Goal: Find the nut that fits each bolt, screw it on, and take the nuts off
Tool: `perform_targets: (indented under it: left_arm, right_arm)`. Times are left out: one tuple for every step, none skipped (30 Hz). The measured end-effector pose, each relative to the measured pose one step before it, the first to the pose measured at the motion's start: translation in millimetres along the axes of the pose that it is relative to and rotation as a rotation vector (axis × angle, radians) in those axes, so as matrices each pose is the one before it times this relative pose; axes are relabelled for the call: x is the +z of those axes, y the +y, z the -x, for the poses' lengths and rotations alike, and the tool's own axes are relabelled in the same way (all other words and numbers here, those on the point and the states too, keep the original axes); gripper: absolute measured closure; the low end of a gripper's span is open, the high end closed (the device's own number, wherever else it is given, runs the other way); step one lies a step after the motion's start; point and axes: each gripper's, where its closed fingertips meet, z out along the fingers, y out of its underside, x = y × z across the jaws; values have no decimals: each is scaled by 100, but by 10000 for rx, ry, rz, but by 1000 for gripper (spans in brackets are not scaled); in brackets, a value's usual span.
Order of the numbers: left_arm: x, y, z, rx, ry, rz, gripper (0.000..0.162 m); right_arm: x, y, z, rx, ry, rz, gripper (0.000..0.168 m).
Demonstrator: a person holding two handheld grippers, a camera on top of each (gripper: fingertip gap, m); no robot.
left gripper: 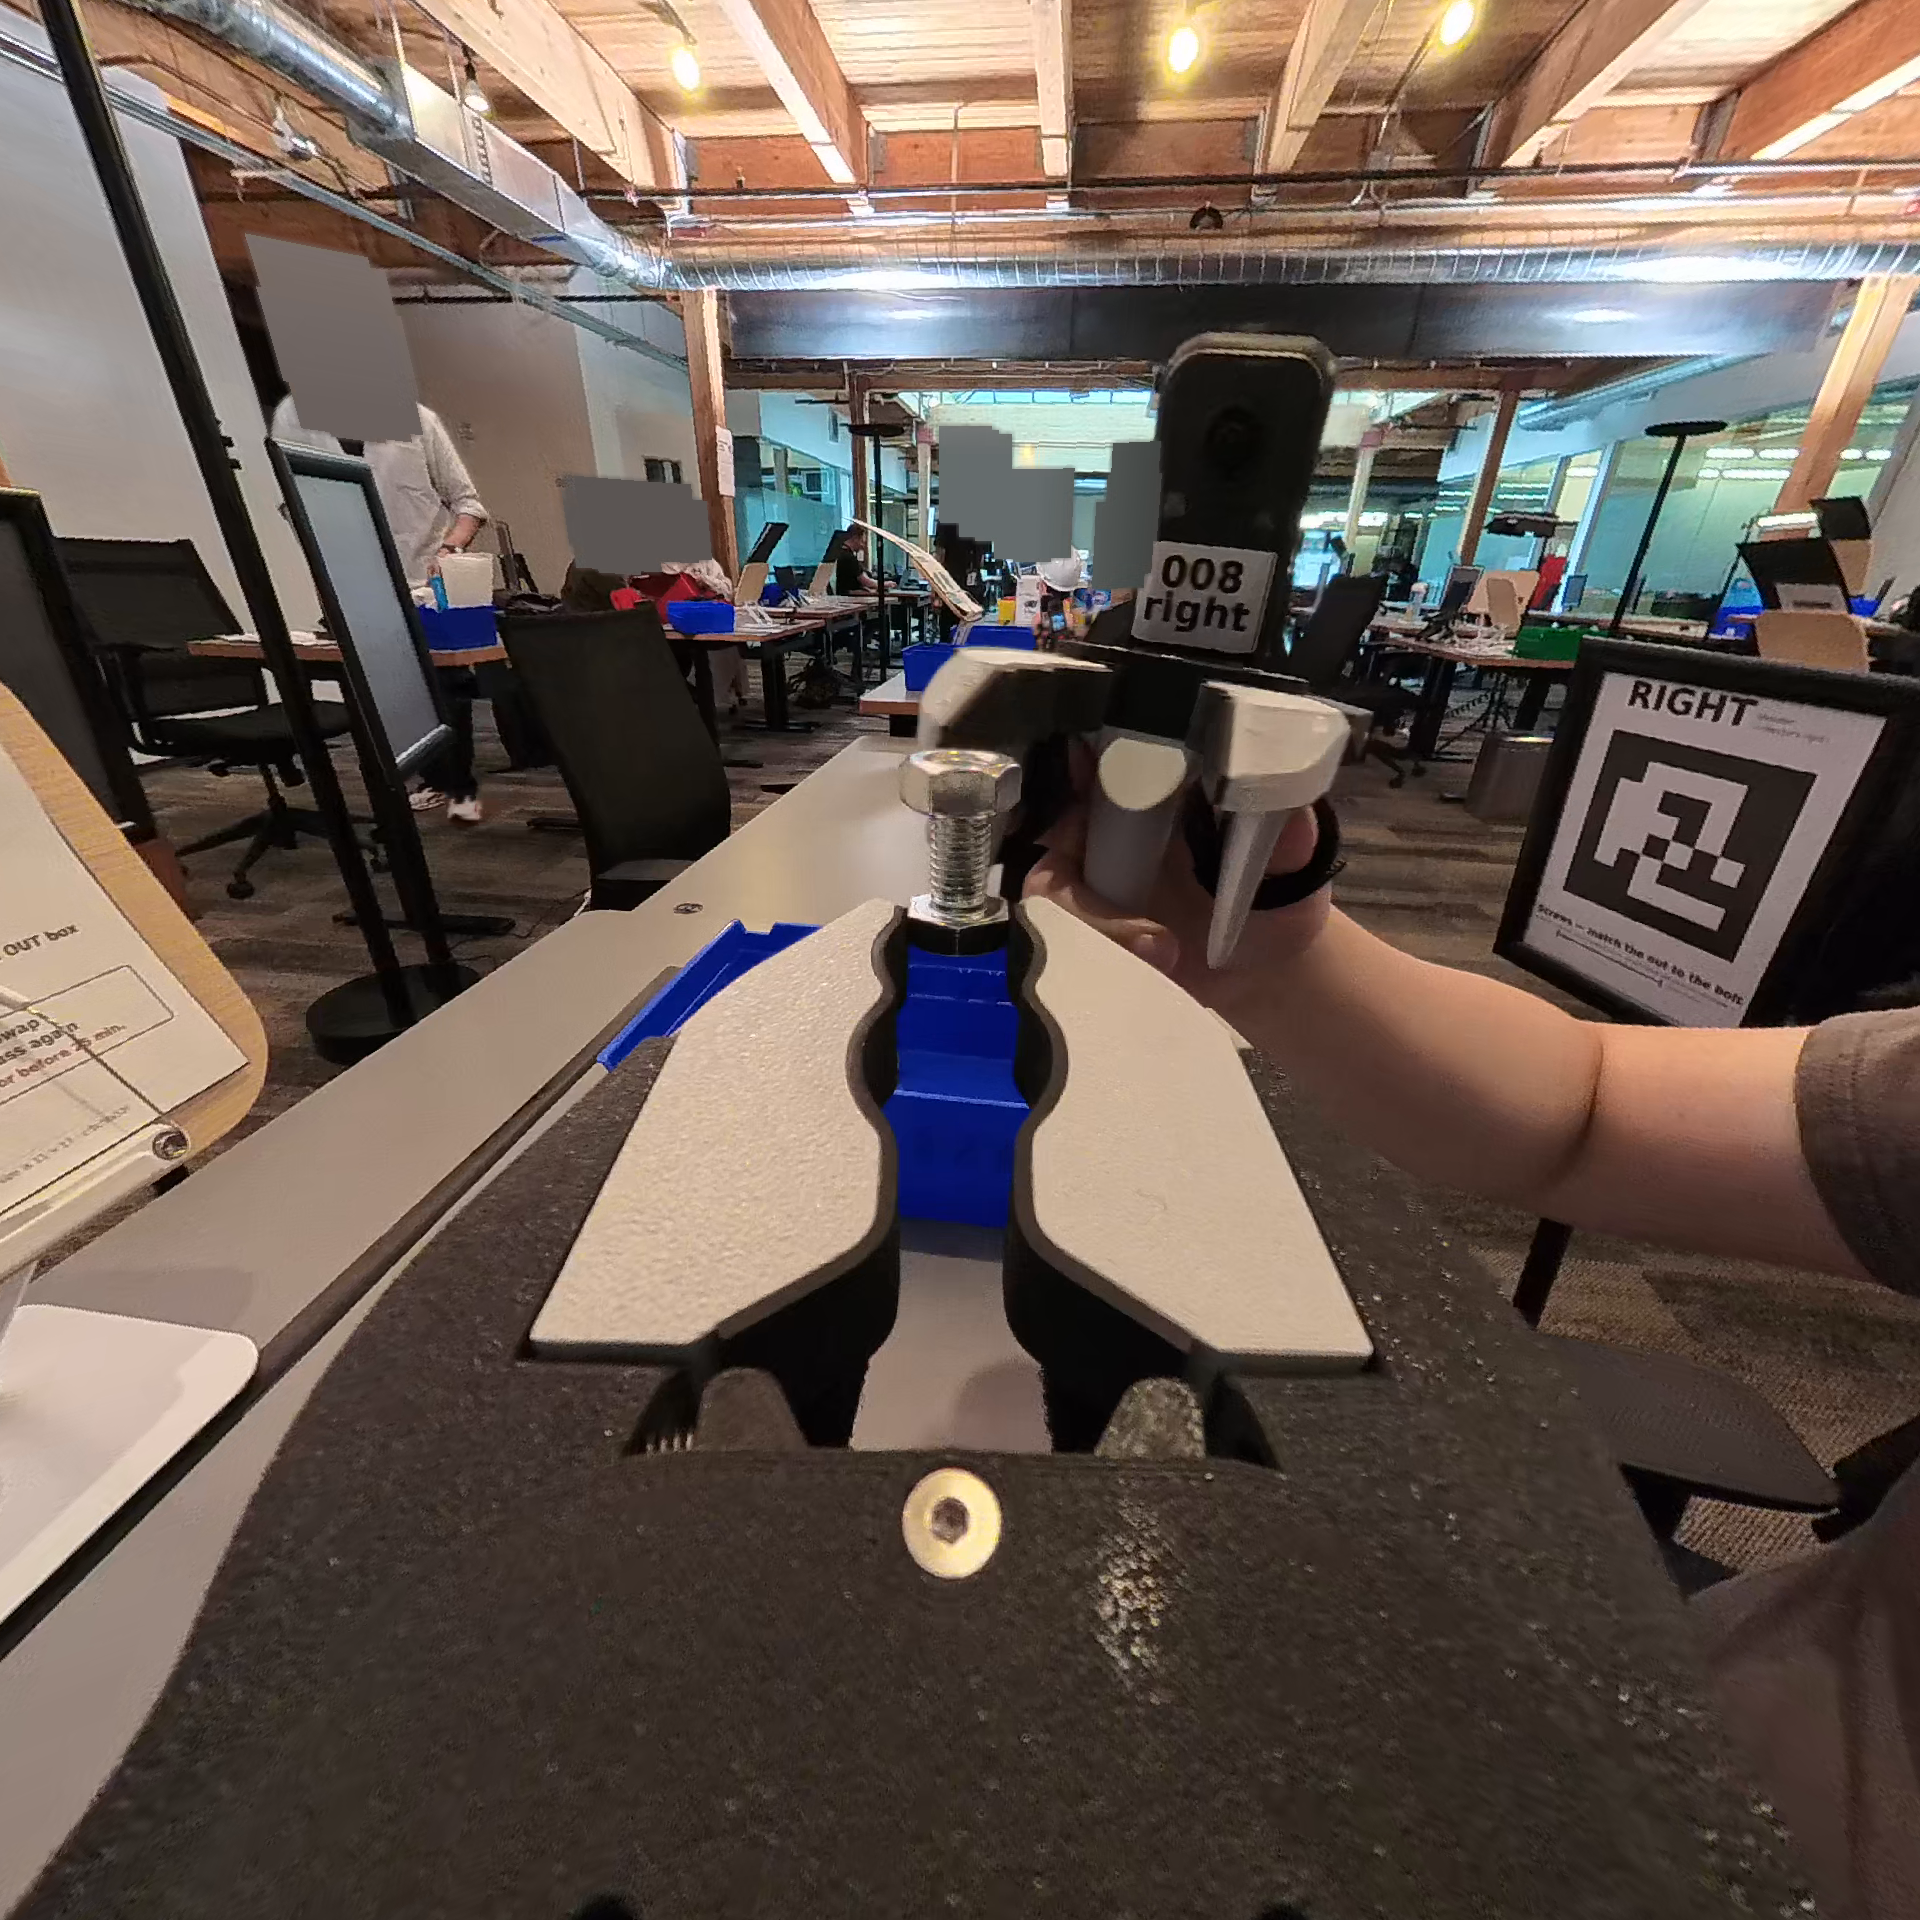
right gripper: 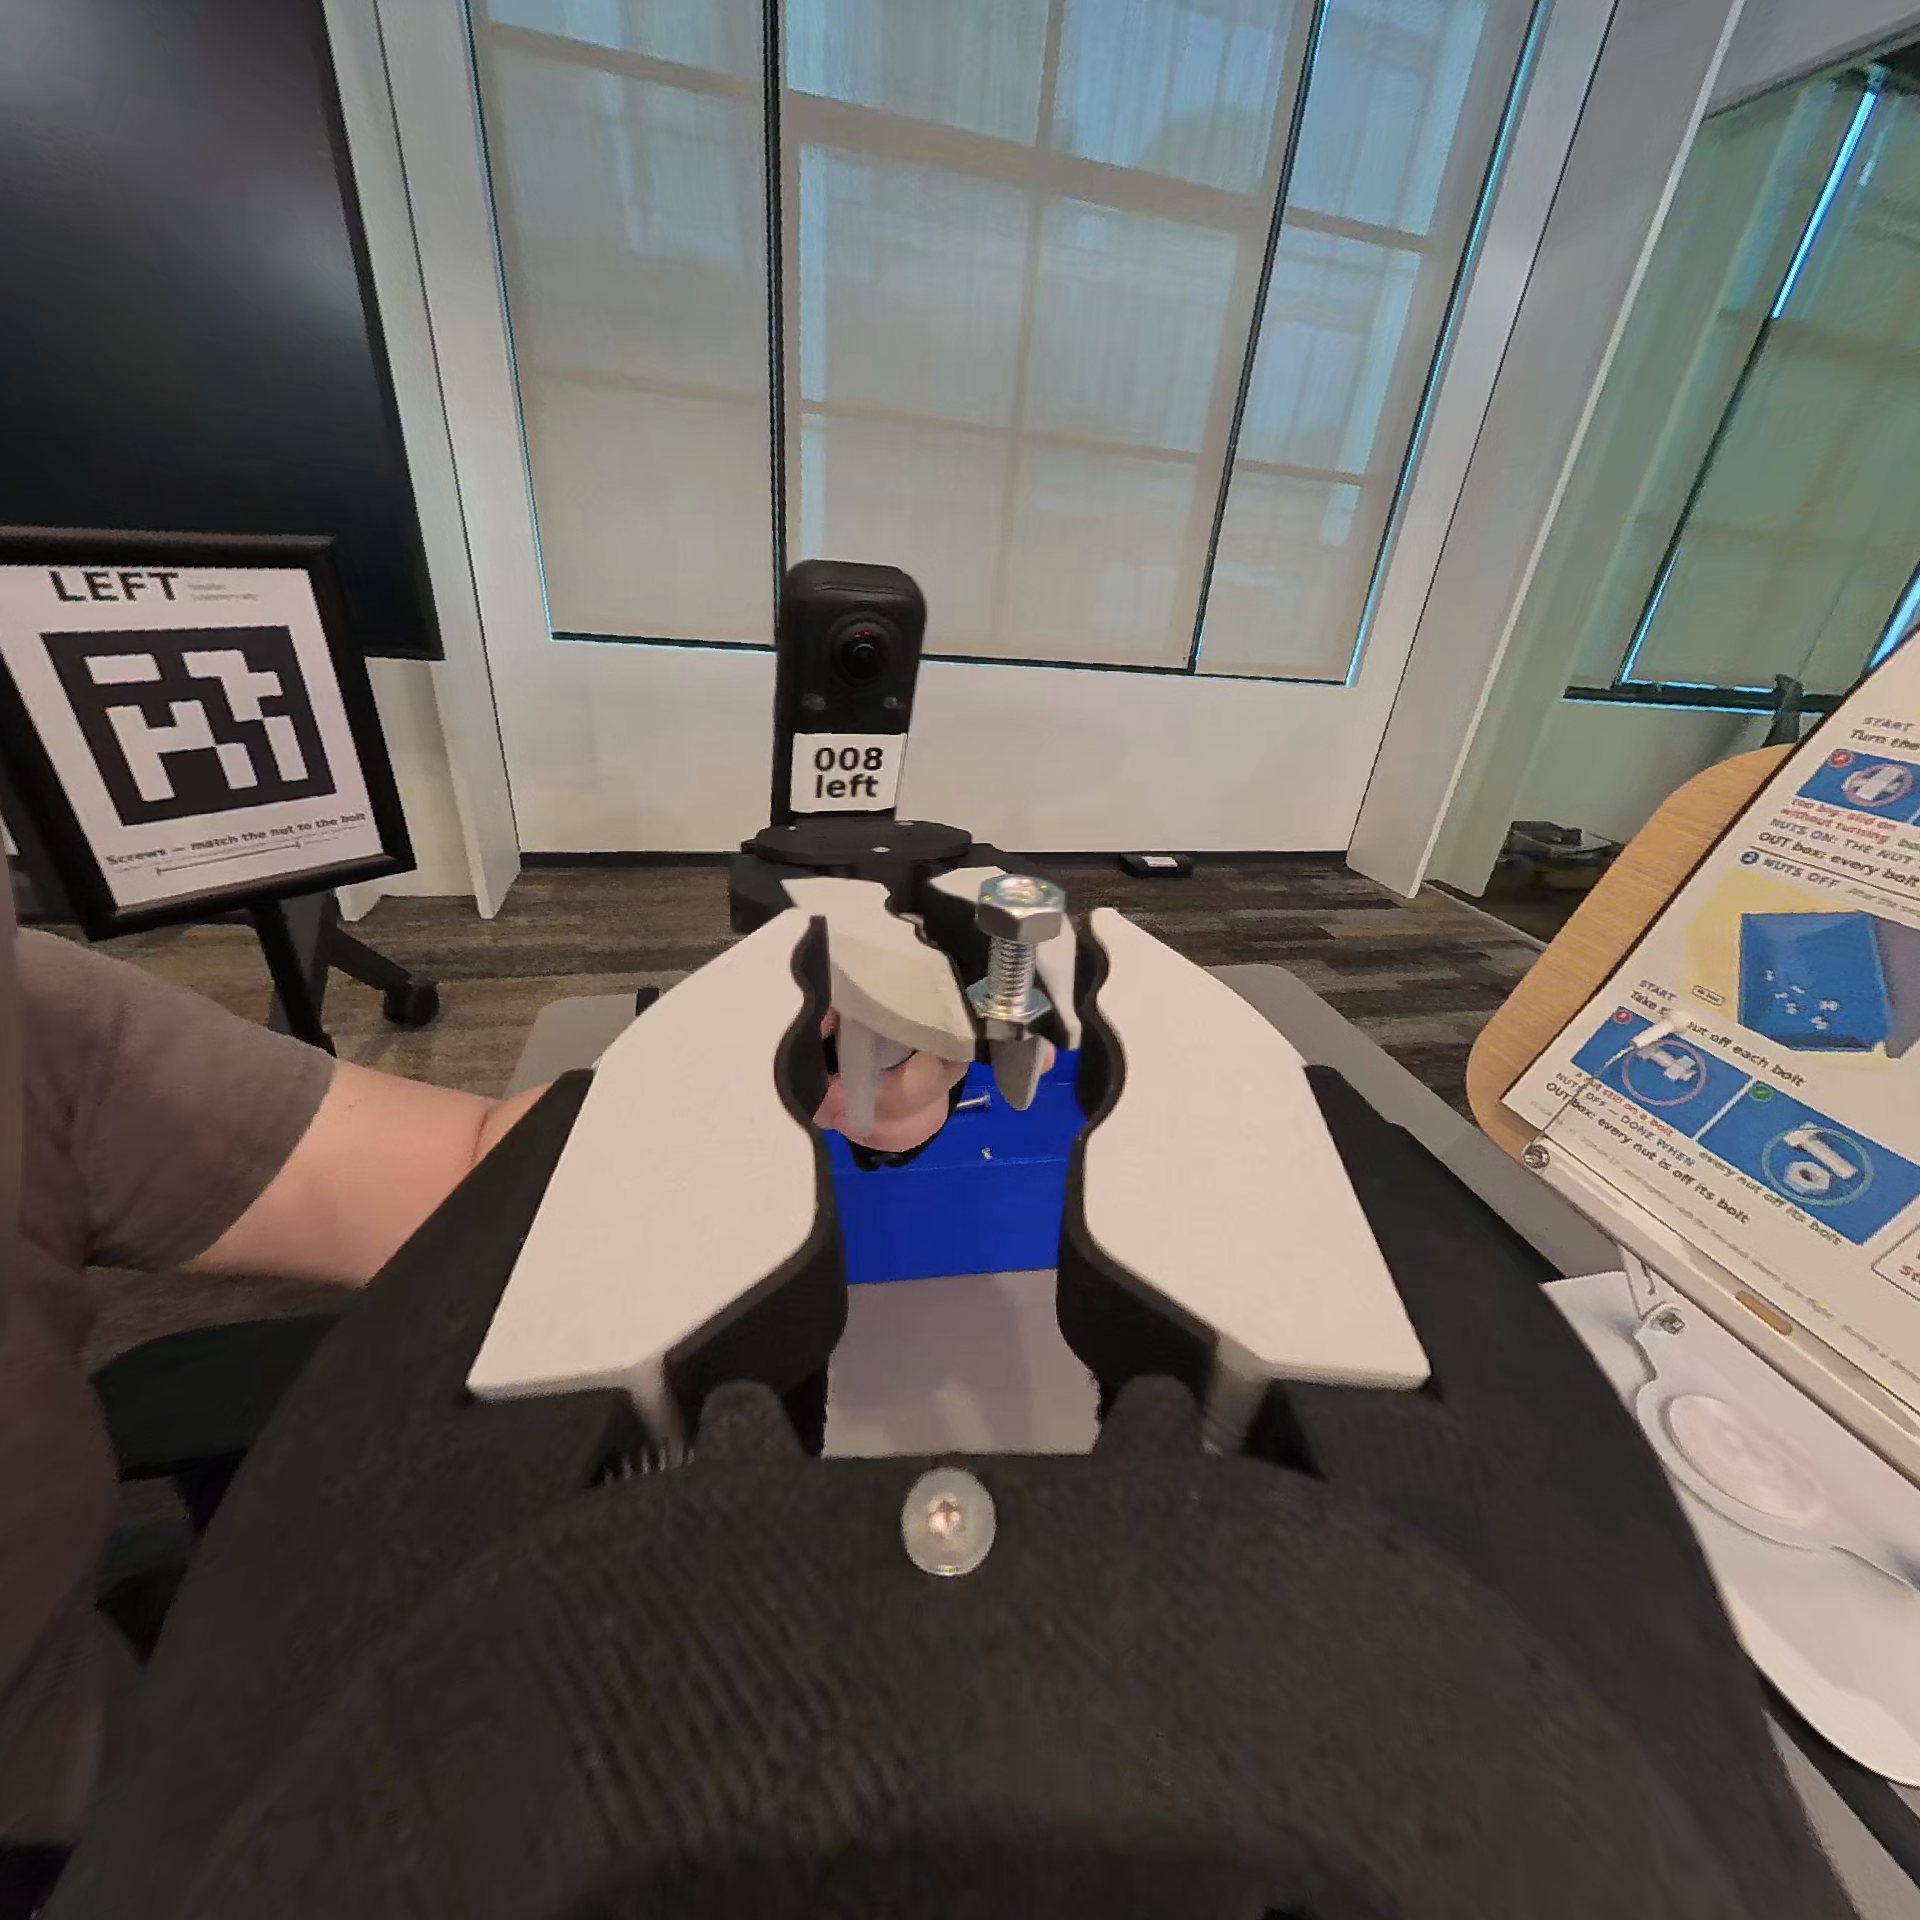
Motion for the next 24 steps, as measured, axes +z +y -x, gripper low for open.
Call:
perform_targets:
  left_arm:
    - [75, 48, -143, 44, 36, 34, 144]
    - [79, 51, -181, 17, 72, 37, 144]
    - [55, 28, -106, 24, 24, 15, 144]
    - [34, 15, -28, 32, -12, 7, 144]
    - [24, 32, -30, 4, 20, 21, 144]
    - [1, 16, 21, -11, 1, 4, 144]
    - [-14, -28, 69, -16, -19, -26, 144]
    - [-42, -28, 57, -18, -15, -31, 144]
    - [-24, -18, 37, -11, 0, 4, 144]
    - [-45, -46, 76, 19, -56, -22, 144]
    - [-76, -89, 149, 28, -108, -51, 144]
    - [-63, -40, 131, 3, -58, -9, 144]
    - [-45, 10, 27, -31, 22, 12, 144]
    - [-13, -10, 5, -50, 35, -19, 144]
    - [21, -11, -41, -40, 40, -24, 144]
    - [68, 44, -87, -18, 47, 11, 144]
    - [85, 68, -113, 18, 29, 25, 144]
    - [96, 91, -111, 40, 21, 48, 144]
    - [98, 80, -147, 44, 36, 41, 144]
    - [83, 50, -134, 27, 35, 28, 144]
    - [57, 41, -62, 14, 8, 18, 144]
    - [30, 23, -18, 12, 0, 7, 144]
    - [-15, 6, 83, -4, -41, -2, 144]
    - [-62, -37, 164, -22, -65, -36, 144]
  right_arm:
    - [64, -17, -143, 85, 7, -23, 122]
    - [106, 0, -48, 56, -27, -16, 122]
    - [150, 36, -20, 19, -13, 17, 121]
    - [154, 77, 48, -22, -21, 44, 120]
    - [144, 88, 141, -45, -59, 57, 120]
    - [128, 95, 190, -51, -63, 67, 120]
    - [80, 82, 174, -55, -30, 57, 120]
    - [26, 64, 112, -45, 15, 34, 118]
    - [-33, 13, 82, -27, 37, 8, 117]
    - [-118, -46, 112, -18, 18, -30, 117]
    - [-174, -112, 219, -14, -59, -66, 119]
    - [-195, -135, 290, -3, -103, -80, 120]
    - [-182, -140, 113, -19, 3, -70, 120]
    - [-131, -69, -116, -62, 128, -39, 120]
    - [-52, 7, -214, -62, 140, 11, 120]
    - [45, 93, -220, -11, 83, 47, 119]
    - [148, 77, -204, 47, 47, 43, 116]
    - [232, 57, -201, 73, 38, 20, 110]
    - [290, 69, -107, 70, -9, 29, 106]
    - [312, 78, -10, 66, -42, 40, 104]
    - [297, 35, 106, 38, -59, 11, 102]
    - [232, 36, 262, 2, -107, 9, 102]
    - [167, 84, 360, -15, -121, 48, 101]
    - [63, 73, 243, -43, 7, 38, 97]
